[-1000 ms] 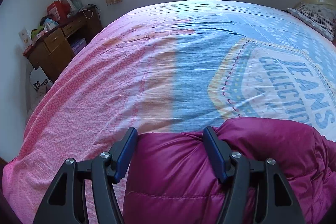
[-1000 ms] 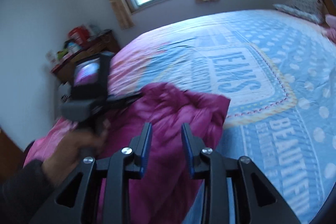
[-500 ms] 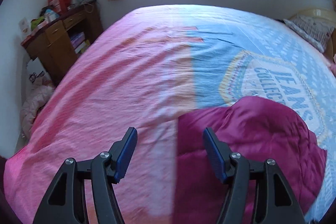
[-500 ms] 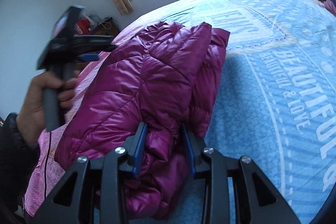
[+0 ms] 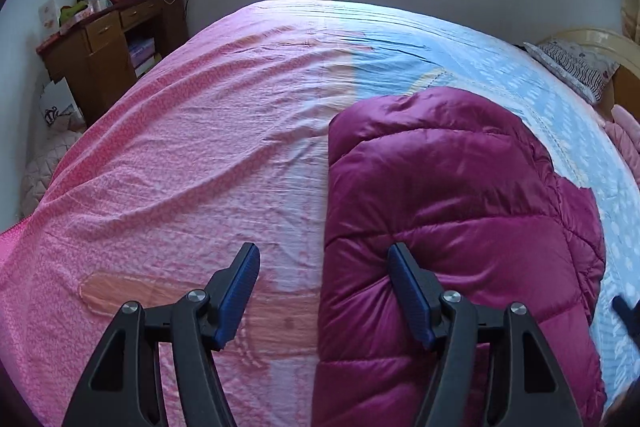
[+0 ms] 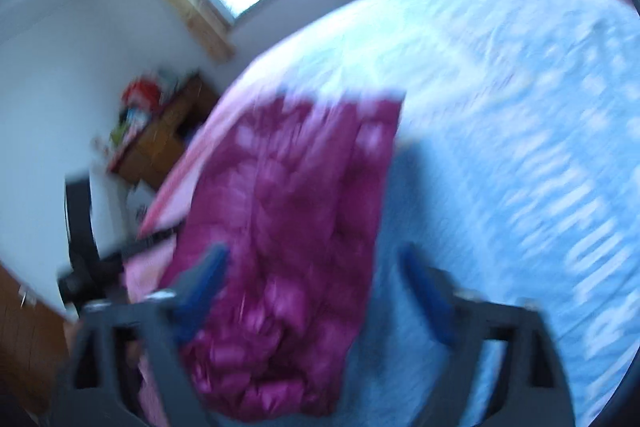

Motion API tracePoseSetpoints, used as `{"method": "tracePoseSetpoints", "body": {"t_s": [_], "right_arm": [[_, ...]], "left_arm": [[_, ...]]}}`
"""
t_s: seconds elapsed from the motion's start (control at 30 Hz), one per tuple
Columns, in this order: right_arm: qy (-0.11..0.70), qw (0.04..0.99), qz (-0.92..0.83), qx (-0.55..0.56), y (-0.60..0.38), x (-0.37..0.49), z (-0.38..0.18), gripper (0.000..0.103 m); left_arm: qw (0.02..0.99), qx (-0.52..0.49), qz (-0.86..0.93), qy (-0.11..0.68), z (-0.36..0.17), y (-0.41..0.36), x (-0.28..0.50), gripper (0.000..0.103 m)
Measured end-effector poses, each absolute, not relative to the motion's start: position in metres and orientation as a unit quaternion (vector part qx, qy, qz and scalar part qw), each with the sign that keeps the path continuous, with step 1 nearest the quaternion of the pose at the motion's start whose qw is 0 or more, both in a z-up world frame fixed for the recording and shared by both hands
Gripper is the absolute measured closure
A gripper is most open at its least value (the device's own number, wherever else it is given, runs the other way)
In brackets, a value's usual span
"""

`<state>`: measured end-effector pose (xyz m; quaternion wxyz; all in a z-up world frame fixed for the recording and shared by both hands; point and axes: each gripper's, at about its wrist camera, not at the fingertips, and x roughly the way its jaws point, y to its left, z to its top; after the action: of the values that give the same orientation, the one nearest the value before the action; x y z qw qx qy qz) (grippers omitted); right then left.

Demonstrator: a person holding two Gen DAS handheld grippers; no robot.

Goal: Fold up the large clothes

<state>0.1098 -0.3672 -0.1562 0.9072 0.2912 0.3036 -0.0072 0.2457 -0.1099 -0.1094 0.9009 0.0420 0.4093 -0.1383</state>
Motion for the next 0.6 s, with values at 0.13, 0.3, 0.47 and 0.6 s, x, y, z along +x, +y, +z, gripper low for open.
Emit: {"method": "tracePoseSetpoints", "body": {"t_s": [0.13, 0.3, 0.47, 0.6], "right_arm": [[0.318, 0.898, -0.014, 0.304, -0.383, 0.139, -0.160, 0.000], [0.358, 0.890, -0.015, 0.282, -0.373, 0.180, -0.185, 0.000], [0.342, 0.901, -0.016, 0.268, -0.364, 0.174, -0.196, 0.000], [0.339, 0.901, -0.012, 0.272, -0.363, 0.176, -0.195, 0.000]], "left_arm": [[0.905, 0.063, -0.132, 0.400, -0.113, -0.120, 0.247, 0.035], [0.907, 0.060, -0.130, 0.396, -0.115, -0.120, 0.248, 0.035], [0.911, 0.054, -0.132, 0.387, -0.121, -0.122, 0.246, 0.034], [0.911, 0.036, -0.142, 0.385, -0.124, -0.117, 0.246, 0.034]]}}
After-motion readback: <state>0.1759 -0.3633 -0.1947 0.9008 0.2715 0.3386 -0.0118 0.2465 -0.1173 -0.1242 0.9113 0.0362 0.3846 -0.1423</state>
